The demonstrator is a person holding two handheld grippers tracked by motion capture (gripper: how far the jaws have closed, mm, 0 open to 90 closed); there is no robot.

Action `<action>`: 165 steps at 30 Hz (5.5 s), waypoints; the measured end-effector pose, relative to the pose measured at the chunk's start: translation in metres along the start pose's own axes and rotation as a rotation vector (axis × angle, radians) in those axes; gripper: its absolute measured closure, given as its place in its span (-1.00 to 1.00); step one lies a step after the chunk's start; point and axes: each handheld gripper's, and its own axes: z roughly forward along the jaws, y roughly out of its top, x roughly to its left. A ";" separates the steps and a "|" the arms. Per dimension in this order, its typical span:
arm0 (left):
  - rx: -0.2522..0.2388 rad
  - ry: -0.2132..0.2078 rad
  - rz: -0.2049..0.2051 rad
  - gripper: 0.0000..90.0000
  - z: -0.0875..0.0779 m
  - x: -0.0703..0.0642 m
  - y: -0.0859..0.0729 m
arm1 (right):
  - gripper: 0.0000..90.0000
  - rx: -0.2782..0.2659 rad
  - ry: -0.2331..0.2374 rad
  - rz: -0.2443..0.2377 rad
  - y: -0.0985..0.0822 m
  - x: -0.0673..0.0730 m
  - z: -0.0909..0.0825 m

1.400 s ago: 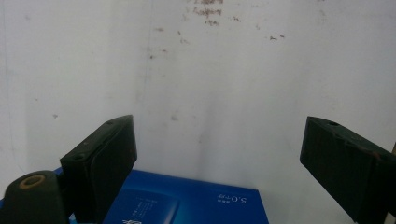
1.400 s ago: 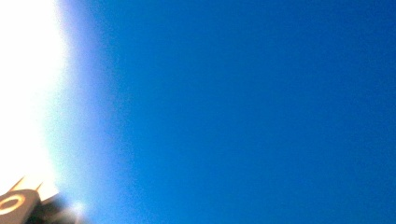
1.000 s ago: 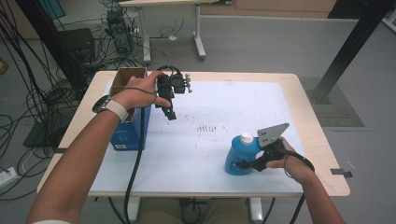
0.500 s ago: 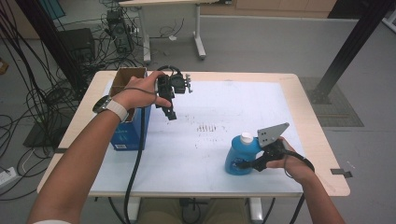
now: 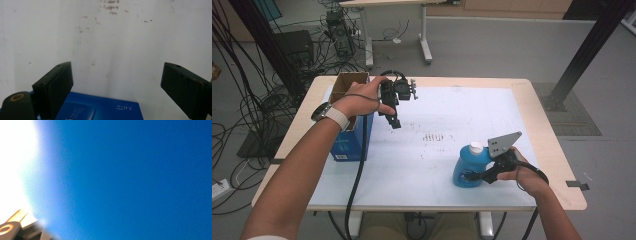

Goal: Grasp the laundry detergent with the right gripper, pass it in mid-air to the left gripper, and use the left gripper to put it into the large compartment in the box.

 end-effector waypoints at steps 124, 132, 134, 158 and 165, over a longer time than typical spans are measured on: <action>0.049 -0.016 0.166 -0.84 -0.130 -0.070 0.025 | -0.03 0.105 0.010 -0.036 0.166 -0.024 0.046; 0.044 -0.022 0.164 -0.84 -0.130 -0.073 0.029 | -0.03 0.117 0.019 -0.039 0.170 -0.025 0.058; 0.041 -0.022 0.161 -0.85 -0.130 -0.073 0.030 | -0.03 0.120 0.018 -0.041 0.171 -0.026 0.061; 0.022 -0.035 0.156 -0.85 -0.111 -0.078 0.038 | -0.03 0.130 0.038 -0.045 0.178 -0.026 0.080; 0.017 -0.037 0.152 -0.85 -0.109 -0.078 0.038 | -0.03 0.126 0.041 -0.047 0.179 -0.026 0.081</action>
